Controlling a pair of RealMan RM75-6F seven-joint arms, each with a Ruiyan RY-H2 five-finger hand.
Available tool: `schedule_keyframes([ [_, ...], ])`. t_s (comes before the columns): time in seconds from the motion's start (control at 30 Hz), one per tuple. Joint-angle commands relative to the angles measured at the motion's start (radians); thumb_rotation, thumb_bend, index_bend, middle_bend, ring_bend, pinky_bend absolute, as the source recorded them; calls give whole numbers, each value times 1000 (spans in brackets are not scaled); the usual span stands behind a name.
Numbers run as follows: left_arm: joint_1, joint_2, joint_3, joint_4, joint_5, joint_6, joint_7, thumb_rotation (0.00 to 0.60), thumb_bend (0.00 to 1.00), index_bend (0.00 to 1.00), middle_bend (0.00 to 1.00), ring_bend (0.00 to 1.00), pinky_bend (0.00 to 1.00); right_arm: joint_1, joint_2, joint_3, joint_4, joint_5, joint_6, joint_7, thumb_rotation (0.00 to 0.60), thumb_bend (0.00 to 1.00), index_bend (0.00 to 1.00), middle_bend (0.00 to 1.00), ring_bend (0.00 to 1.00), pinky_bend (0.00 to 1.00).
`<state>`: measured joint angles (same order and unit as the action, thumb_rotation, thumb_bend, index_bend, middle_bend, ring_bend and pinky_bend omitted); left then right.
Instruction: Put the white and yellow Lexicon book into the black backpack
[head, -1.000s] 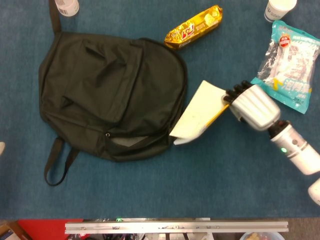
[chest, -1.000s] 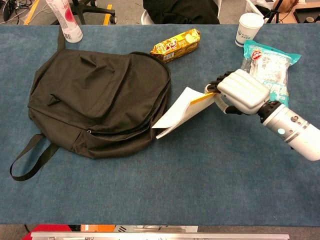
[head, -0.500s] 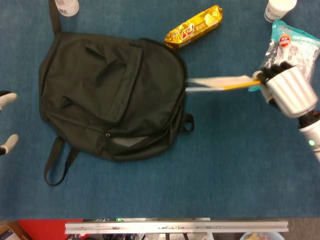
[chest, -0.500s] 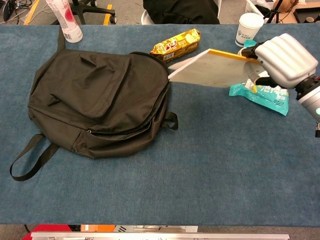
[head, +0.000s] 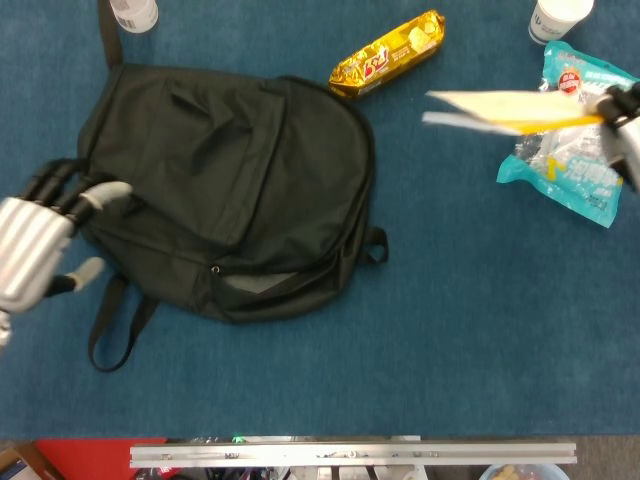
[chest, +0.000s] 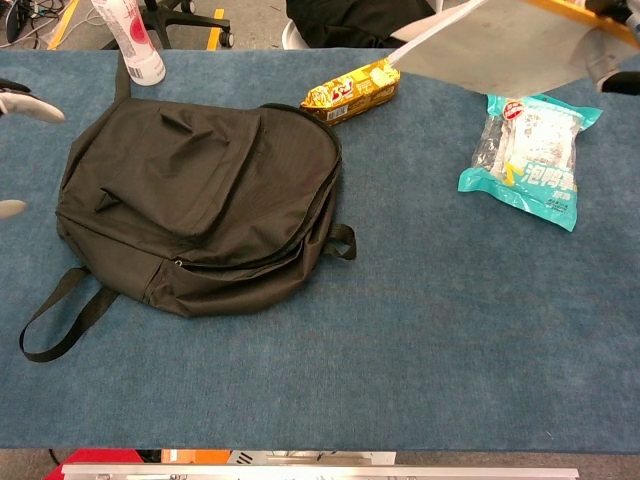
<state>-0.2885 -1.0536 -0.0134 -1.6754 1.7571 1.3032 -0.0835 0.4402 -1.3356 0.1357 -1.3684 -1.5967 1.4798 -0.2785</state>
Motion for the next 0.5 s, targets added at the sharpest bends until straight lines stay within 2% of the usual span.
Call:
schedule_keyframes([
  [0.03,-47,-27,8,-9,22,-60,34,600,171,201,204,107,138,-16,27,13,-22,18,9,-15,600,466,848,707,577,698],
  [0.3,-144,-134,-3,-18,-5,-198,111,600,172,192,192,107,145,-36,55,21,-43,36,14,-24,600,464,854,707,582,698],
  [0.5,-211,-233,-29,-13,-104,-322,213,600,171,185,177,107,145,-42,53,21,-41,42,7,-20,600,463,855,707,583,700],
])
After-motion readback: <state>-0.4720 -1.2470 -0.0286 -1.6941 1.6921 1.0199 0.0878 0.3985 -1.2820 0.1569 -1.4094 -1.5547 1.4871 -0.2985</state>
